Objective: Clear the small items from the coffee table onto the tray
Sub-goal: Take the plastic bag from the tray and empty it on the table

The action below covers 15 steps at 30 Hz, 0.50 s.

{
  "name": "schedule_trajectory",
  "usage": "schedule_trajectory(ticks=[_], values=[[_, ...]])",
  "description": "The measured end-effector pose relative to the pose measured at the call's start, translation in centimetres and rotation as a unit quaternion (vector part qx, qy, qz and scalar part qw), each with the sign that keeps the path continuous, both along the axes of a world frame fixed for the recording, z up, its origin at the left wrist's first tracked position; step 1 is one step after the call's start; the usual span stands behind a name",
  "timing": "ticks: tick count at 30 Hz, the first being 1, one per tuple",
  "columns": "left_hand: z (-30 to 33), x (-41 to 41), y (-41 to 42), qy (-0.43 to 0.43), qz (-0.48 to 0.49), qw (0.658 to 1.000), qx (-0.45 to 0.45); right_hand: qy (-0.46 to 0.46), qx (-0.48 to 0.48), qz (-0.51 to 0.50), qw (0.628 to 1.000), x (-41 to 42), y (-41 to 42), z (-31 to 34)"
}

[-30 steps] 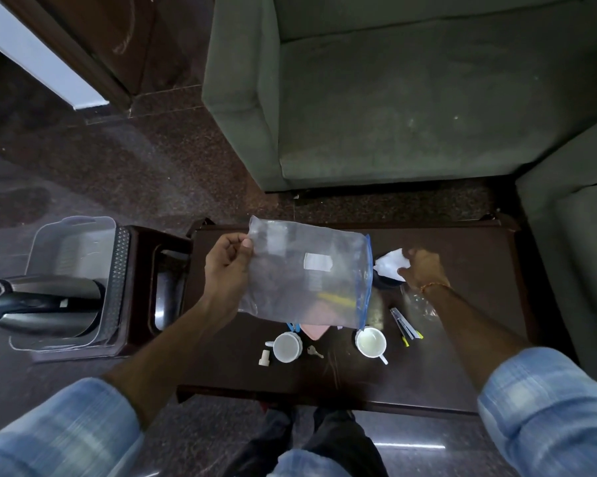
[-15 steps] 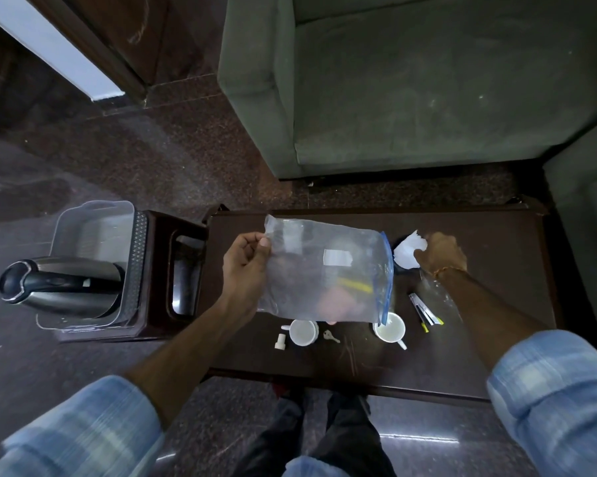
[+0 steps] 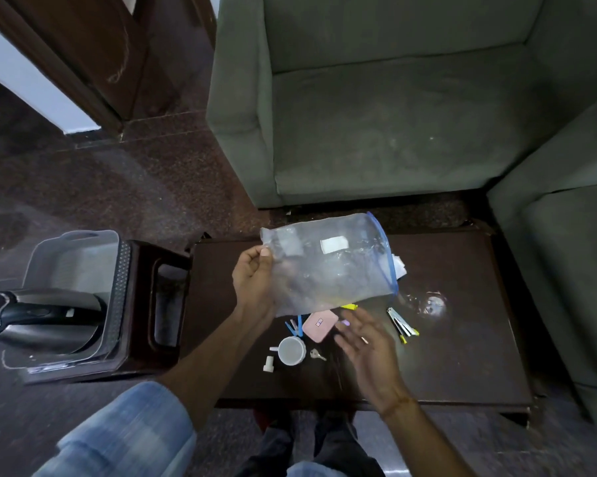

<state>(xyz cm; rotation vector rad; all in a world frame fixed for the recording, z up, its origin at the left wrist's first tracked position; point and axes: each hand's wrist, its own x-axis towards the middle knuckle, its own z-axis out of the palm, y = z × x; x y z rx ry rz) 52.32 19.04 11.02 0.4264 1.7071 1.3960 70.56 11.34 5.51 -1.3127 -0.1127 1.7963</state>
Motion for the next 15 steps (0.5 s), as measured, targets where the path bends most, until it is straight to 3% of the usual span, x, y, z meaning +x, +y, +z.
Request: schedule_trajectory(ticks=[3, 8, 12, 15], values=[[0.7, 0.9, -0.3, -0.013, -0.019, 1.000, 0.018, -0.015, 0.085, 0.016, 0.996, -2.7, 1.3, 2.5], [1.0, 0.1, -1.7, -0.085, -0.078, 0.993, 0.009, -0.063, 0.130, -0.047, 0.988, -3.0, 5.4, 5.6], [1.8, -2.9, -1.5, -0.119, -0.106, 0.985, -0.071, -0.131, 0.177, 0.038, 0.975, -0.8, 7.6, 7.8], [3.1, -5.1, -0.1, -0.153, -0.227, 0.949, -0.155, -0.158, 0.184, 0.132, 0.961, 0.4, 8.7, 9.4]])
